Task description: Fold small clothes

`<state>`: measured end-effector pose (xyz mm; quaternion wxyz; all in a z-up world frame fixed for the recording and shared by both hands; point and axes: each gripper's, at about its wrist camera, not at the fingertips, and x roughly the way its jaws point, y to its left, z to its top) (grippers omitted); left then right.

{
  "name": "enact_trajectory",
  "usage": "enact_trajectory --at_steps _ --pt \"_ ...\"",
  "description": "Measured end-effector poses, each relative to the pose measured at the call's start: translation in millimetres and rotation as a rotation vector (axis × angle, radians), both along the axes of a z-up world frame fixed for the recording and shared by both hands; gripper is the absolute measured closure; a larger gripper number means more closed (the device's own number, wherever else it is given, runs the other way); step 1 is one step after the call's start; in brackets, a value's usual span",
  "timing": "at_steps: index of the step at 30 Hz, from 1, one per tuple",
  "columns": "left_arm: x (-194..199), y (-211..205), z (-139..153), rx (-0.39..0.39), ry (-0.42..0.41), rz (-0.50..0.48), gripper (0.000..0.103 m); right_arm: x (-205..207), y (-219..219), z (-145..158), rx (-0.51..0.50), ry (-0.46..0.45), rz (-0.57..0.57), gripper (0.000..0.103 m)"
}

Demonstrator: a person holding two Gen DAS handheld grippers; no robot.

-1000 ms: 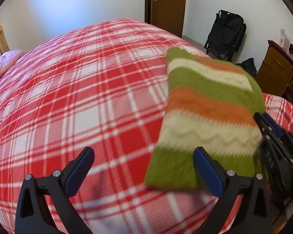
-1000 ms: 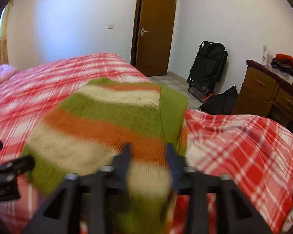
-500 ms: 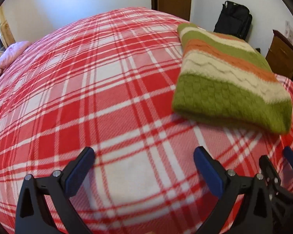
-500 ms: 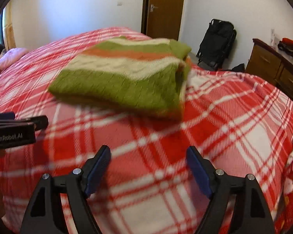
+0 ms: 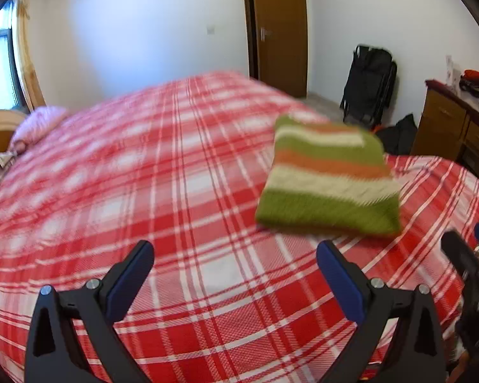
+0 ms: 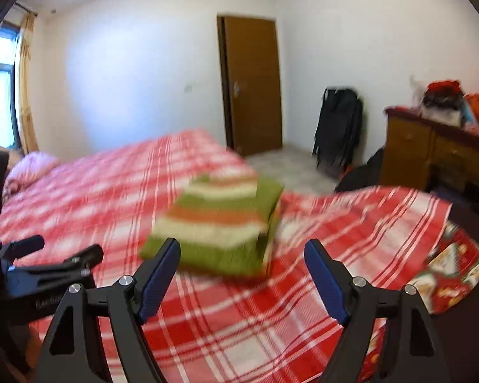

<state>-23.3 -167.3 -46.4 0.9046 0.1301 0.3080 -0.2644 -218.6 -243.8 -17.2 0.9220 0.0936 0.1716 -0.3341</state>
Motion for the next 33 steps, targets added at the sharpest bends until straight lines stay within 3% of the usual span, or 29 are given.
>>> enact_trajectory --at_steps 6,12,22,33 --pt "-28 20 50 -0.12 -0.104 -0.02 0.0 -21 10 33 -0.011 -0.113 0.0 0.022" --pt "-49 32 76 -0.146 -0.251 -0.007 0.0 -34 20 52 -0.036 -0.172 -0.001 0.022" --pt "-65 35 90 -0.18 -0.309 -0.033 0.0 -42 34 62 -0.093 -0.204 -0.025 0.022" --pt "-67 31 89 -0.178 -0.303 -0.036 0.0 -44 29 59 -0.06 -0.209 -0.025 0.022"
